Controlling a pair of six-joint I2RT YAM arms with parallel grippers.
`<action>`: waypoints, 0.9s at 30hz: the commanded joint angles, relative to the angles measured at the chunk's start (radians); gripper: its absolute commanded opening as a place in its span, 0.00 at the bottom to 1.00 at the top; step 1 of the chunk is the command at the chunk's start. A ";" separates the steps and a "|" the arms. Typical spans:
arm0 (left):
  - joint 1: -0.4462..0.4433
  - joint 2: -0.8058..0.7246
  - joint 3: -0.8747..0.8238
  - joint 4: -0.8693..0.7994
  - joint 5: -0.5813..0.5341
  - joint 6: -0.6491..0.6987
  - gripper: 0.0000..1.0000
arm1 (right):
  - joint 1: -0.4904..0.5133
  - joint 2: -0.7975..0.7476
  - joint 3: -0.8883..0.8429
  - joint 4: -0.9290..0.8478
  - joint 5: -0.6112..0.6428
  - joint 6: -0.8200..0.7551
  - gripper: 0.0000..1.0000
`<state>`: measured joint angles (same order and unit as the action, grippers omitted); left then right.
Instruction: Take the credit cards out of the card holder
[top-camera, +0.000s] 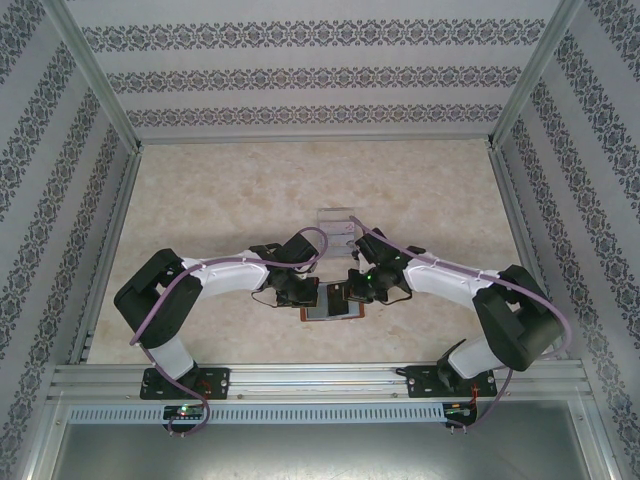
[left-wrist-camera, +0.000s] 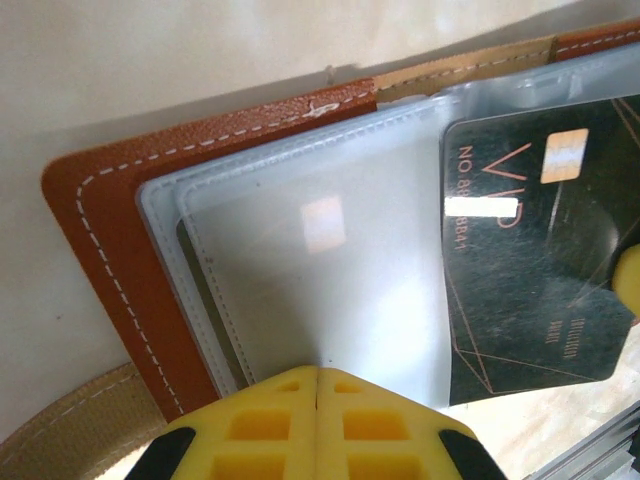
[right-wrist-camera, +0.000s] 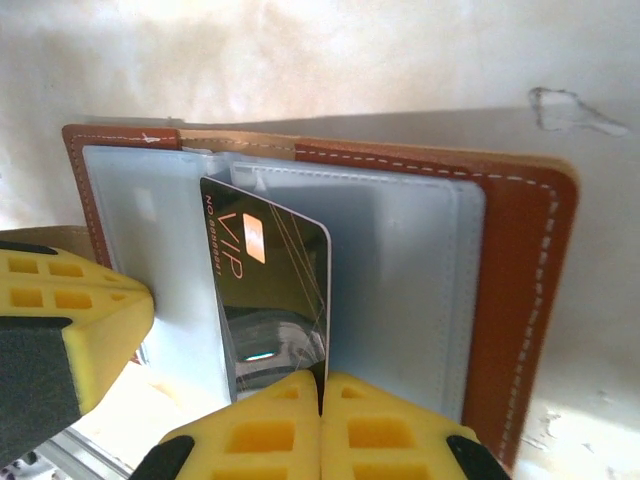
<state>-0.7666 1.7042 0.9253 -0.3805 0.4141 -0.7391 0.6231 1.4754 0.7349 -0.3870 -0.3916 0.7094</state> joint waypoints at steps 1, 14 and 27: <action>-0.011 0.022 -0.024 -0.090 -0.074 0.019 0.00 | -0.015 -0.011 0.028 -0.115 0.085 -0.056 0.08; -0.011 0.021 -0.020 -0.092 -0.077 0.017 0.00 | -0.012 0.005 0.069 -0.127 0.056 -0.074 0.08; -0.011 0.026 -0.019 -0.086 -0.072 0.019 0.00 | 0.020 0.001 0.084 -0.097 0.011 -0.015 0.16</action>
<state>-0.7666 1.7039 0.9253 -0.3809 0.4141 -0.7391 0.6308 1.4742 0.7902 -0.4755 -0.3679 0.6750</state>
